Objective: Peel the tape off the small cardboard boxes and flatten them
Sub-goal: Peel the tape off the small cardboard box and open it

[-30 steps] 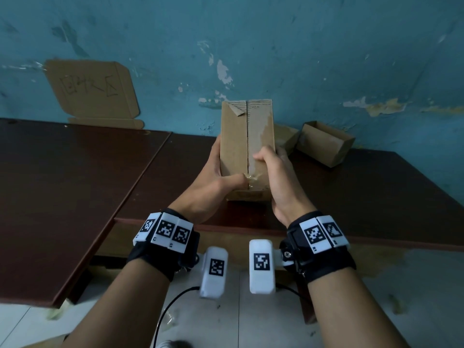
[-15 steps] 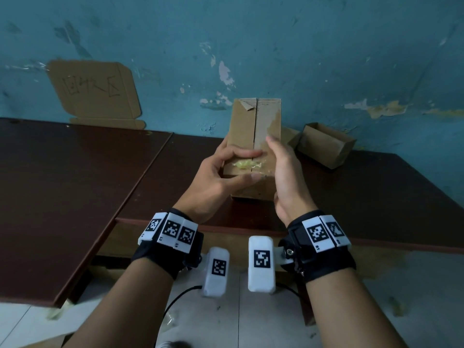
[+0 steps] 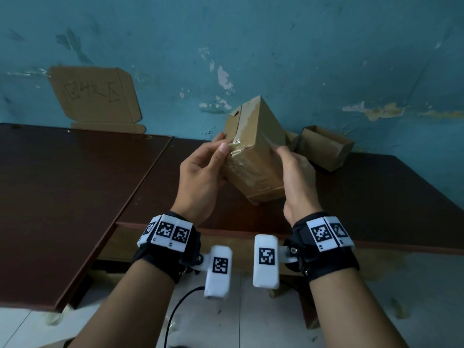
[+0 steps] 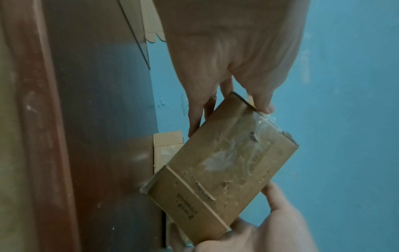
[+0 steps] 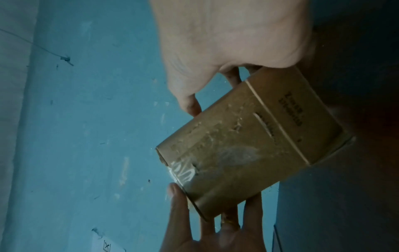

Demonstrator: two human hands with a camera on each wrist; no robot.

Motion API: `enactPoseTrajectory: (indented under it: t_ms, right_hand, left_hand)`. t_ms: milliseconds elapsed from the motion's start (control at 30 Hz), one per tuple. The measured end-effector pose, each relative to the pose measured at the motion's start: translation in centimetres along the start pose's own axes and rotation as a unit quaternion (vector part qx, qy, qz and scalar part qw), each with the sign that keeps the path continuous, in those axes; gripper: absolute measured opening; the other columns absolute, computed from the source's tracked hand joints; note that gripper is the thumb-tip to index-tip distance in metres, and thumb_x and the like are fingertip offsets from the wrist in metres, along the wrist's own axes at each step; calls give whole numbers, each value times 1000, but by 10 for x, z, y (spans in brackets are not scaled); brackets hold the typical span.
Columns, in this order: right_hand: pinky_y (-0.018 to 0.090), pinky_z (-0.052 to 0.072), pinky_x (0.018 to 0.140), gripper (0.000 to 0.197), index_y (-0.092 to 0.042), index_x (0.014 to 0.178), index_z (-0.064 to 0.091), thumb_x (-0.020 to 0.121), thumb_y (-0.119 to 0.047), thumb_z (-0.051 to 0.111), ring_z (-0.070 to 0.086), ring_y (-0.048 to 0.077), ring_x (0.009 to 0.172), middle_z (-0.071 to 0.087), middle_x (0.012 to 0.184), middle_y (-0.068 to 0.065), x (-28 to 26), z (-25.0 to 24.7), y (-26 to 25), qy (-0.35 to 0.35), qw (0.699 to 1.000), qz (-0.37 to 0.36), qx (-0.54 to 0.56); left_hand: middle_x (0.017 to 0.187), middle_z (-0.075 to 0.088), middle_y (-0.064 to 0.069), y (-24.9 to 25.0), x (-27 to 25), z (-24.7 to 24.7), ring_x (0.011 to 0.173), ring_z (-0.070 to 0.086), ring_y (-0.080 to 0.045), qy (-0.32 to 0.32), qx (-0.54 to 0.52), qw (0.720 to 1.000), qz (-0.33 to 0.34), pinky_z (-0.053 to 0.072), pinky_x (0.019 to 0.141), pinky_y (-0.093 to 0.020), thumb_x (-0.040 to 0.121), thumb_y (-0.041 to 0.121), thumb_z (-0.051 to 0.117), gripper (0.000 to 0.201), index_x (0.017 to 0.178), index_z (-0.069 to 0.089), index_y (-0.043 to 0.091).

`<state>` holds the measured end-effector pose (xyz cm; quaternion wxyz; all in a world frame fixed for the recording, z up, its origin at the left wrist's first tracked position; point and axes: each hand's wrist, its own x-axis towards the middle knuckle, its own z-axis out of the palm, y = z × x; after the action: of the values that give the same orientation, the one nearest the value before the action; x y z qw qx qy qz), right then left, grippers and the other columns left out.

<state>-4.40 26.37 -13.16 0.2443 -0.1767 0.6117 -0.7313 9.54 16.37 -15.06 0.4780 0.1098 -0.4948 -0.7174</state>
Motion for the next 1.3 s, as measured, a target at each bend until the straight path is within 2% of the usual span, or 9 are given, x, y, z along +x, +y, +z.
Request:
enactPoseTrajectory:
  t_ms: [167, 333, 467, 600, 700, 767, 933, 1200, 1300]
  right_hand:
    - [49, 66, 94, 33, -24, 119, 77, 92, -40, 85, 81, 26, 104, 85, 106, 2, 0, -8, -5, -33, 995, 74, 59]
    - [53, 64, 100, 35, -16, 124, 77, 92, -28, 83, 76, 29, 108, 86, 95, 4, -2, -11, -7, -69, 987, 105, 100]
    - [49, 64, 98, 31, -19, 119, 78, 91, -30, 85, 79, 28, 101, 84, 104, 9, -8, -8, -9, -82, 983, 126, 107]
    - [46, 57, 105, 30, -30, 113, 76, 89, -46, 84, 77, 28, 109, 85, 107, 3, -9, -6, -7, -65, 988, 125, 66]
    - [64, 51, 109, 33, -27, 113, 78, 89, -50, 80, 74, 39, 112, 84, 108, 11, -11, -6, -8, -76, 979, 163, 98]
    - [67, 50, 107, 29, -26, 109, 78, 92, -49, 77, 73, 41, 112, 84, 110, 14, -11, -6, -8, -80, 977, 166, 111]
    - [59, 58, 102, 48, -29, 128, 75, 88, -56, 80, 75, 35, 115, 85, 116, 8, -11, -2, -7, -50, 984, 145, 89]
    - [52, 59, 90, 52, -28, 125, 78, 84, -59, 82, 77, 35, 110, 86, 107, 8, -7, -7, -6, -49, 983, 160, 76]
    - [53, 58, 89, 50, -27, 124, 78, 86, -59, 81, 77, 37, 107, 86, 106, 8, -6, -9, -7, -52, 981, 169, 86]
  left_hand:
    - [145, 70, -8, 0, 2, -4, 133, 68, -25, 25, 30, 999, 9, 65, 96, -49, 97, 21, 70, 24, 112, 76, 5]
    - [112, 76, -16, 2, 5, -10, 98, 72, -27, 74, 32, 997, 13, 65, 83, -52, 107, 25, 64, 32, 125, 72, 0]
    - [100, 72, -12, 5, 5, -9, 84, 71, -18, 96, 15, 995, -2, 65, 68, -37, 113, 24, 55, 38, 132, 64, -7]
    - [102, 73, -14, 7, 4, -7, 92, 73, -22, 78, 4, 997, -25, 67, 80, -47, 115, 26, 53, 32, 122, 68, -1]
    - [108, 70, -23, 8, 2, -6, 105, 71, -33, 56, -20, 997, -43, 60, 97, -59, 114, 29, 55, 30, 107, 70, 4]
    - [126, 63, -36, 8, 1, -5, 123, 67, -47, 42, -27, 998, -41, 54, 105, -67, 111, 33, 58, 44, 122, 64, -8]
    - [115, 78, -7, 5, 0, -6, 108, 75, -24, 41, 10, 999, -5, 60, 96, -54, 106, 10, 65, 22, 127, 68, 6]
    - [119, 81, -12, 0, 1, -10, 111, 76, -17, 77, 109, 988, 81, 61, 95, -28, 100, 0, 73, 22, 121, 75, -3]
    - [119, 82, -11, 1, 1, -9, 115, 77, -18, 74, 109, 988, 85, 60, 97, -27, 99, 0, 73, 20, 119, 78, 0]
